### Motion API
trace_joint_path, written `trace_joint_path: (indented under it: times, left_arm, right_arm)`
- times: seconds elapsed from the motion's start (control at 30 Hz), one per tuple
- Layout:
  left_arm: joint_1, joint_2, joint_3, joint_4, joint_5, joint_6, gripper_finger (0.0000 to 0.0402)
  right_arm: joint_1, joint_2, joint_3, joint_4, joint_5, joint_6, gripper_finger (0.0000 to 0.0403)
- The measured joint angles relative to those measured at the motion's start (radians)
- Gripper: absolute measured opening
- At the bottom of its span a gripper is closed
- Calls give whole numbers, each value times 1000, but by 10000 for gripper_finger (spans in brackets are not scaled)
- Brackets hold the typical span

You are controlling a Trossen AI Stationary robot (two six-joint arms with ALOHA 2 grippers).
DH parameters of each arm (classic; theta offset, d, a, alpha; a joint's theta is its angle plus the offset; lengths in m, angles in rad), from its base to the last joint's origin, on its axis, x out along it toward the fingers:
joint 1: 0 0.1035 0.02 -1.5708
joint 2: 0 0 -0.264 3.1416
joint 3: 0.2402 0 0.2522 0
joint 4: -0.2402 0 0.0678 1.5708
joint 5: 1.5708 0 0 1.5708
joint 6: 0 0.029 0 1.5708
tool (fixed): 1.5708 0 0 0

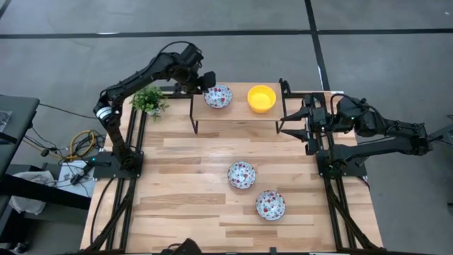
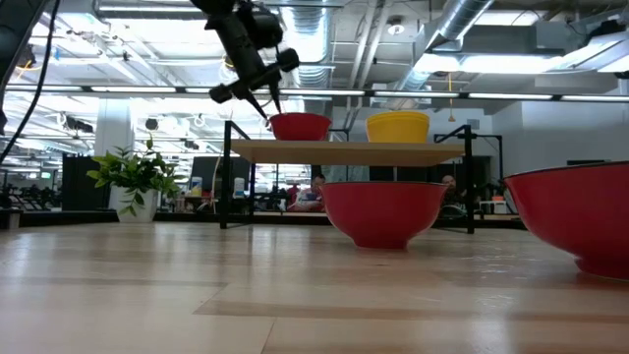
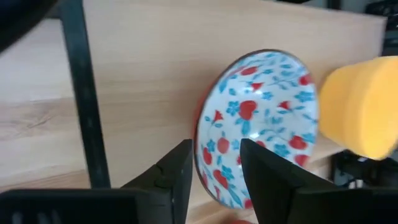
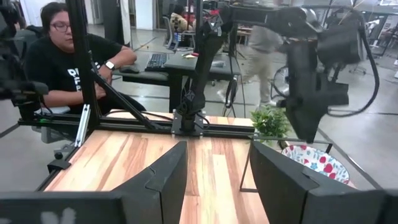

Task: Pick & Place Mini bowls
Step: Stack the top orange bowl on the orange bowl on the shelf

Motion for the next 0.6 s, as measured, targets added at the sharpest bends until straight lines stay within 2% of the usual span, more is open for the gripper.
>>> trace_joint_path:
  times: [0.17, 0.27, 0.43, 0.6]
  left_arm:
    - [-9, -88, 0, -1, -18, 0, 132]
    - [-74, -148, 0, -1, -71, 8, 131]
    - [-251, -227, 0, -1, -205, 52, 131]
    - [-472, -263, -13, 10, -382, 85, 131]
  right_arm:
    - [0, 0, 0, 4, 0, -1, 166]
    - [-1, -12, 0, 1, 7, -9, 163]
    - [-31, -67, 0, -17, 15, -19, 162]
    - [-77, -167, 0, -108, 15, 11, 160]
